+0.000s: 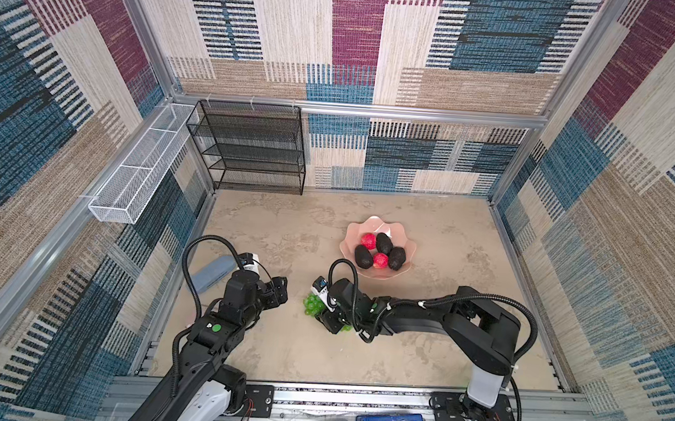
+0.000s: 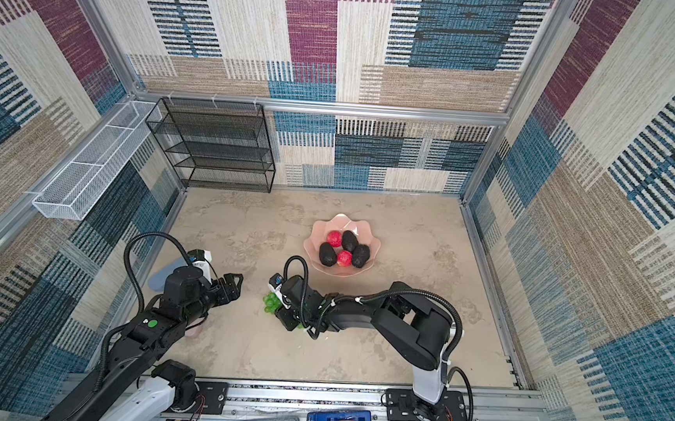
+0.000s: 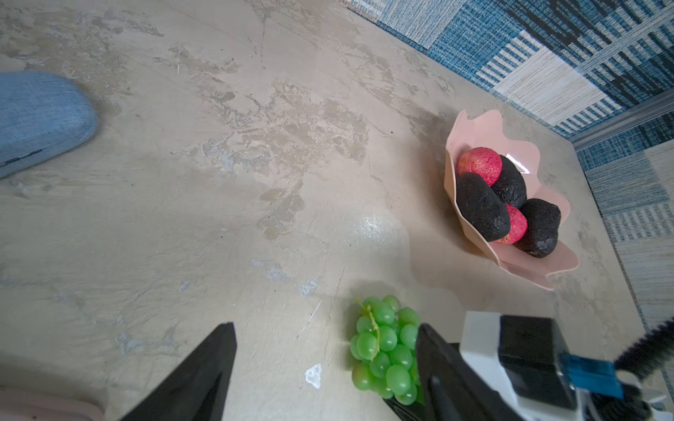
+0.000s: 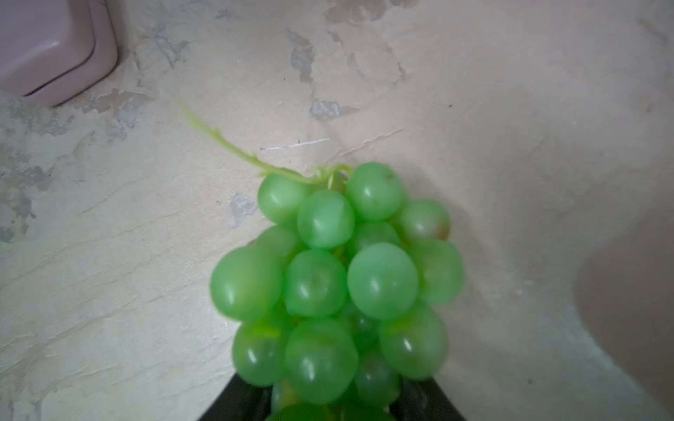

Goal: Place and organize the fake fruits in the fruit bowl
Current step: 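Lift the grapes and lay them on top of the bowl's fruit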

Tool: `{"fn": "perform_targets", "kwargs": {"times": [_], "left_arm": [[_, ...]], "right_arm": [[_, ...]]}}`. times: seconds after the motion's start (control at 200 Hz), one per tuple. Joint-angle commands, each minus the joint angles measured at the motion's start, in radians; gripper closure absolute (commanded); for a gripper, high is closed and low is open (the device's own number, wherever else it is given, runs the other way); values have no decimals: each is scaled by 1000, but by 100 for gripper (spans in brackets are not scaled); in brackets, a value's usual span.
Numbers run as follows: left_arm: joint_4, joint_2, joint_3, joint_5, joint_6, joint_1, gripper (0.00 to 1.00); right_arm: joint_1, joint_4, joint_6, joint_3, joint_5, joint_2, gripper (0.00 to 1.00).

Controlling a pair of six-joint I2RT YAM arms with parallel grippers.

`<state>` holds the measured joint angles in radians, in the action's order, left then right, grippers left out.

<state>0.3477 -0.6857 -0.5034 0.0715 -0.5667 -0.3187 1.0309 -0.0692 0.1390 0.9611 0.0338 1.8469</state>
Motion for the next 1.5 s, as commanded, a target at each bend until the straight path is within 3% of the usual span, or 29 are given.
{"fn": "perform_targets", "kwargs": {"times": [0.0,0.165,0.426,0.581,1.067,1.498], "left_arm": [[-25,5,-15,7,51,1,19],[-83,14,-22,-36,88,0,19],[-171,-18,-43,-110,120,0,18],[-195,-41,-50,-119,116,1,18],[-197,-39,-53,-107,123,0,18],[-205,-44,-57,-82,147,0,18]], "right_arm": [[-15,-13,32,-8,4,-50,60],[-101,-5,66,-15,20,-187,62],[-334,43,21,43,2,-314,61],[-416,57,-10,115,0,-300,61],[-493,89,-54,311,55,-229,61],[-597,-59,-18,234,177,-81,57]]}}
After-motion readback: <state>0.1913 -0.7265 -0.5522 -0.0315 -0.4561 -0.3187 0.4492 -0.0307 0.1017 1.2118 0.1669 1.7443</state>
